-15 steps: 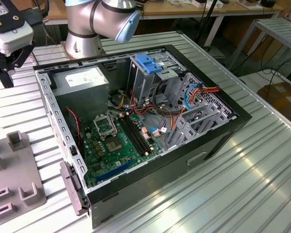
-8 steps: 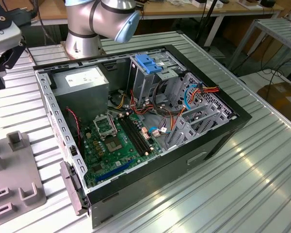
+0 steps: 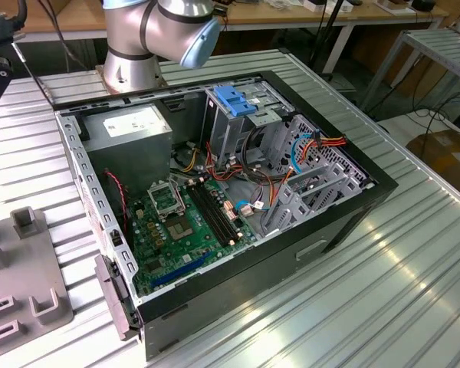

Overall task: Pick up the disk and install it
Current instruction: 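Reach for the disk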

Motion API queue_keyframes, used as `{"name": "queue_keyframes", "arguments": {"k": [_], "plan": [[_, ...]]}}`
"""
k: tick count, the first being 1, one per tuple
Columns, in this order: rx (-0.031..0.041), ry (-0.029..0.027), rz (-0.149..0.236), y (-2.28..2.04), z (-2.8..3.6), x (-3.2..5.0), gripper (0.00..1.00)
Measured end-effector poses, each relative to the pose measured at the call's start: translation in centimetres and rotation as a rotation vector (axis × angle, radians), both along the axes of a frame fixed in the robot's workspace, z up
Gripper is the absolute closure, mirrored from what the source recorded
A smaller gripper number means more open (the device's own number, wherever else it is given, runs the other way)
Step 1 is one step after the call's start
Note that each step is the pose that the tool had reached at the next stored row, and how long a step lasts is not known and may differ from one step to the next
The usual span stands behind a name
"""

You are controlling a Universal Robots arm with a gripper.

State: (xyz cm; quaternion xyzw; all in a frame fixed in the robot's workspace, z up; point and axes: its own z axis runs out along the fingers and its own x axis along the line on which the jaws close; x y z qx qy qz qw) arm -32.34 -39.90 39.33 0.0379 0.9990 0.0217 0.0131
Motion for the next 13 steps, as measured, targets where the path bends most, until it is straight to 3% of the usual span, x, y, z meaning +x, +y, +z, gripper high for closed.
{"name": "queue_keyframes", "arguments": {"k": [13], "plan": [[0.0000, 0.0000, 0.000, 0.00, 0.00, -2.59, 0.90]]}}
